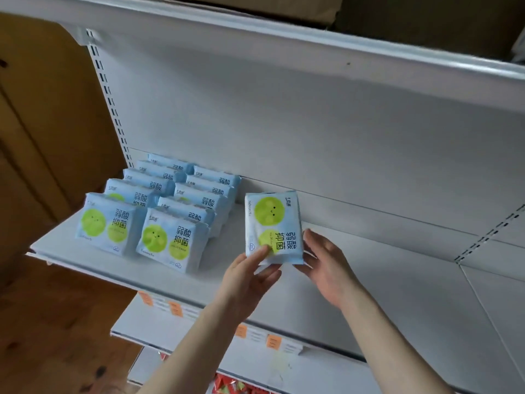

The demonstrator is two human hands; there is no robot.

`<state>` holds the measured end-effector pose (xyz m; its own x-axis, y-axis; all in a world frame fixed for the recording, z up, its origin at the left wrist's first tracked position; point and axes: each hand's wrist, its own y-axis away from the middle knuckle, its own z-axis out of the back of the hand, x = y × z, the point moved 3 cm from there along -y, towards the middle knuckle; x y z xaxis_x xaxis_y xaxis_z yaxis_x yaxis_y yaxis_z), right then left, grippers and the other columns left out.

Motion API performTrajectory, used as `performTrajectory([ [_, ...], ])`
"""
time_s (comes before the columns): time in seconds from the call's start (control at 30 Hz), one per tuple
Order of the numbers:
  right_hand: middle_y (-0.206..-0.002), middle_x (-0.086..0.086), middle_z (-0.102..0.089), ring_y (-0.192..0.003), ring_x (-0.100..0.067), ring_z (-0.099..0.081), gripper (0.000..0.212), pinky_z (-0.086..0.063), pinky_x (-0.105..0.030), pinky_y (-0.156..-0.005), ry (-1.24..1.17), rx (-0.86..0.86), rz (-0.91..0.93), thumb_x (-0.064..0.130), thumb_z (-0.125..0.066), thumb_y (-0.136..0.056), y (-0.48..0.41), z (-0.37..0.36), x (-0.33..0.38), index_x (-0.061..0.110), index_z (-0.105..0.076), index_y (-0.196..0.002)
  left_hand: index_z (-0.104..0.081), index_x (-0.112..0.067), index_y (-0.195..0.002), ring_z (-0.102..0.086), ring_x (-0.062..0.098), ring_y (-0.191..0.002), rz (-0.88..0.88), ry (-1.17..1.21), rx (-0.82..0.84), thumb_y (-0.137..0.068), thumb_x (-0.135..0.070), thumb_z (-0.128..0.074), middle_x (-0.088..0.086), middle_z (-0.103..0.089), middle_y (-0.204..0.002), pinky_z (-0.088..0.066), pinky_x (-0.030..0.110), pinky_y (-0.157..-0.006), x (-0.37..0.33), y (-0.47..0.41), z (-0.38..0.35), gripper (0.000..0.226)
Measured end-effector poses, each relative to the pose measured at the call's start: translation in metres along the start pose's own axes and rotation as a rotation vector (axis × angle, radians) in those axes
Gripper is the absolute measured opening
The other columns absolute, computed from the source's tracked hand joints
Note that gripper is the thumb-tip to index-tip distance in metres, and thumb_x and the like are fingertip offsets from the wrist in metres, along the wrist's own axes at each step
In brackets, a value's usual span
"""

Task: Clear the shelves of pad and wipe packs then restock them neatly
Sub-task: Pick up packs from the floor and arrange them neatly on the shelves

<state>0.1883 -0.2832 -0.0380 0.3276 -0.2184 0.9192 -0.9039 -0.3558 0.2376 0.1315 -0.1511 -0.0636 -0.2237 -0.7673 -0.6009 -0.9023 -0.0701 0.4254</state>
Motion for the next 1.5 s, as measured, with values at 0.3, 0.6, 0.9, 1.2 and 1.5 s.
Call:
performTrajectory([
  [0.3,-0.091,-0.005,-0.067,-0.081,-0.019,-0.063,0.014,-0.052,-0.030,-0.074,0.212,-0.069,-0.034,0.008,-0.060,-0.087,-0.022,0.004,-0.002,0.011,-0.058,-0.100,-0.060,-0.011,-0.099,-0.062,0.015,-0.067,-0.053,-0.117,-0.109,-0.090,-0.026,-0.060,-0.003,-0.067,-0.064,-0.050,0.028,-0.068,0.002,-0.020,0.000,0.017],
  [0.6,-0.086,-0.010,-0.066,-0.075,-0.020,-0.063,0.017,-0.055,-0.031,-0.067,0.385,-0.113,-0.001,-0.007,-0.059,-0.082,-0.097,0.002,0.022,0.006,-0.060,-0.094,-0.059,-0.010,-0.081,-0.054,0.014,-0.065,-0.142,-0.218,-0.273,-0.092,-0.004,-0.049,0.004,-0.059,-0.075,-0.049,0.026,-0.066,-0.014,-0.066,-0.012,0.017],
  [0.9,-0.097,-0.012,-0.066,-0.088,-0.026,-0.062,0.030,-0.051,-0.040,-0.081,0.722,-0.224,0.163,0.001,-0.069,-0.074,-0.167,0.005,0.012,0.002,-0.059,-0.103,-0.048,-0.017,-0.077,-0.042,0.011,-0.068,-0.126,-0.289,-0.293,-0.095,-0.007,-0.038,0.000,-0.043,-0.073,-0.037,0.025,-0.062,-0.038,-0.107,-0.006,0.023],
  [1.2,-0.074,0.000,-0.059,-0.066,-0.009,-0.053,0.011,-0.044,-0.015,-0.060,0.560,-0.331,0.234,0.009,-0.069,-0.080,-0.139,0.011,0.012,0.009,-0.061,-0.087,-0.036,-0.020,-0.068,-0.028,0.012,-0.061,-0.257,-0.504,-0.278,-0.094,-0.015,-0.044,-0.001,-0.030,-0.067,-0.025,0.025,-0.056,-0.033,-0.088,-0.006,0.028],
  [1.5,-0.080,-0.001,-0.066,-0.075,-0.010,-0.063,0.007,-0.051,-0.023,-0.071,0.518,0.335,0.064,0.010,-0.061,-0.089,-0.014,-0.109,-0.030,0.015,-0.061,-0.084,-0.062,-0.019,-0.091,-0.065,0.015,-0.091,-0.367,-0.216,-0.448,-0.094,-0.017,-0.054,0.002,-0.068,-0.091,-0.049,0.031,-0.086,-0.020,0.068,0.073,0.009],
])
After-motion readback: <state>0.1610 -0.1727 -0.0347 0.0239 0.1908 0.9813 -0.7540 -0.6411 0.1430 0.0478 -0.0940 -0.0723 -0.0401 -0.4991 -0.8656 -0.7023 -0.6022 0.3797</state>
